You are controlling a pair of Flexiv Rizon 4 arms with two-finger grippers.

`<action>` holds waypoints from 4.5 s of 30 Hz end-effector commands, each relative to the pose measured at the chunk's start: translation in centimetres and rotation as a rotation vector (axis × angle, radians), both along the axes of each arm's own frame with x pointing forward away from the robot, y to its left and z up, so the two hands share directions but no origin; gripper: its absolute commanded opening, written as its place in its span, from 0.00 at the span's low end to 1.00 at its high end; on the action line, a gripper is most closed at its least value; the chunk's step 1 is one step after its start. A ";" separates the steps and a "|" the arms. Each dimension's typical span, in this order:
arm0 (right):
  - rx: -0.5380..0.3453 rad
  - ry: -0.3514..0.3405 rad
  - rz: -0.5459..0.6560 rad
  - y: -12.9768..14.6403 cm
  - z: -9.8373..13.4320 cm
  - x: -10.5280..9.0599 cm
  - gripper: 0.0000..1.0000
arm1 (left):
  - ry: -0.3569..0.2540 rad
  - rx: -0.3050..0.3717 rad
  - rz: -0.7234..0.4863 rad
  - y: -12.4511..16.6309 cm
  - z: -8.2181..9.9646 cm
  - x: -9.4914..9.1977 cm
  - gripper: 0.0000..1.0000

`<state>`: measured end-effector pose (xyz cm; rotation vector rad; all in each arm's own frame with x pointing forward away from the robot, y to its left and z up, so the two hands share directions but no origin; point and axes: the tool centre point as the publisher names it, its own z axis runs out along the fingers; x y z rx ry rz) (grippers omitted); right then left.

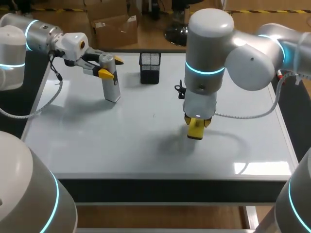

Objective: Pick up the inspection probe, press it on each red-marked spot on the whiteboard one by one, put down the probe, pick up the eraser, and wipe off all the red marks.

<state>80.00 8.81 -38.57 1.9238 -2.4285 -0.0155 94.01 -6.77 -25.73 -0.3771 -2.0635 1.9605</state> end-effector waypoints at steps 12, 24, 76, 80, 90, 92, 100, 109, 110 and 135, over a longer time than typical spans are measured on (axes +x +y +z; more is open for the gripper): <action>-0.001 -0.003 0.001 -0.2 0.2 -0.1 0.00 | 0.000 0.003 -0.001 0.0 0.2 0.0 0.00; -0.012 -0.010 0.036 -1.8 -0.1 4.1 0.00 | 0.000 0.003 -0.001 0.0 0.2 0.0 0.00; 0.020 0.058 0.224 0.3 -3.1 26.1 0.00 | 0.000 0.003 -0.001 0.0 0.2 0.0 0.00; 0.022 0.057 0.222 0.4 -3.4 26.6 0.00 | 0.000 0.003 -0.001 0.0 0.2 0.0 0.00; 0.028 0.053 0.222 0.8 -3.7 27.0 0.00 | 0.000 0.003 -0.001 0.0 0.2 0.0 0.00; 0.028 0.053 0.221 0.8 -3.7 27.1 0.00 | 0.000 0.003 -0.001 0.0 0.2 0.0 0.00; 0.026 0.062 0.209 0.8 -4.2 27.2 0.00 | 0.000 0.003 -0.001 0.0 0.2 0.0 0.00; 0.031 0.053 0.175 0.2 -4.0 26.8 0.49 | 0.000 0.003 -0.001 0.0 0.2 0.0 0.00; 0.029 0.052 0.167 0.0 -3.9 26.7 0.72 | 0.000 0.003 -0.001 0.0 0.2 0.0 0.00; 0.215 -0.011 -0.400 -5.9 1.7 24.7 1.00 | 0.000 0.003 -0.001 0.0 0.2 0.0 0.00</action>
